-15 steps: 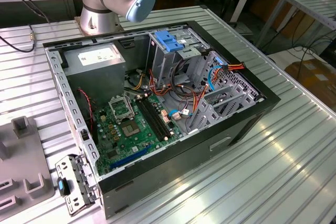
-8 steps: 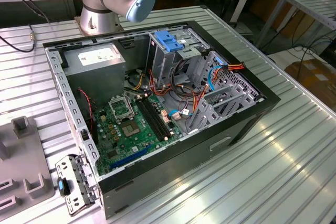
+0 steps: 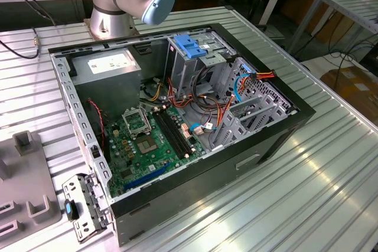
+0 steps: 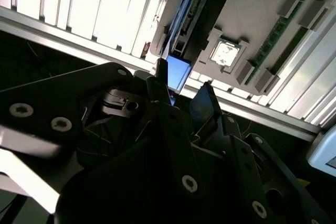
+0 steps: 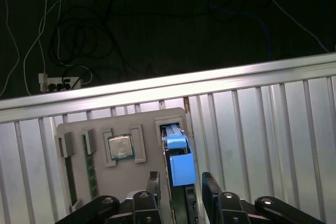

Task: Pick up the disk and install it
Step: 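Pick up the disk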

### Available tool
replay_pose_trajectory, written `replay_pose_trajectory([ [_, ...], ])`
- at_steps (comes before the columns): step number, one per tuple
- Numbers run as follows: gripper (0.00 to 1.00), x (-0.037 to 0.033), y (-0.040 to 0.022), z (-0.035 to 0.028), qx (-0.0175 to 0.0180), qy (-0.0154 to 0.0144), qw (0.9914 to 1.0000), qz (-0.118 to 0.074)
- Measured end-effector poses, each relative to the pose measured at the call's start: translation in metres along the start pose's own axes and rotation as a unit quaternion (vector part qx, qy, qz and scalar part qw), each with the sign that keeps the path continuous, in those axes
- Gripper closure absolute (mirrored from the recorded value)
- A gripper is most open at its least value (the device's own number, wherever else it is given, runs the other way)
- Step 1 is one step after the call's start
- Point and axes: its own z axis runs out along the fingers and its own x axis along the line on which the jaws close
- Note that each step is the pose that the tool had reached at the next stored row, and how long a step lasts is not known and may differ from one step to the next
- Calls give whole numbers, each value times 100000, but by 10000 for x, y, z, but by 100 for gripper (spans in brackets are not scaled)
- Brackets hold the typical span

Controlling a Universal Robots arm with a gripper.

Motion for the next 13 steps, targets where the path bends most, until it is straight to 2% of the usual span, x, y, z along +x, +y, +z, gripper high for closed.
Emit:
replay_pose_trajectory([
  [13, 55, 0, 0, 0, -74, -521, 99999, 2],
])
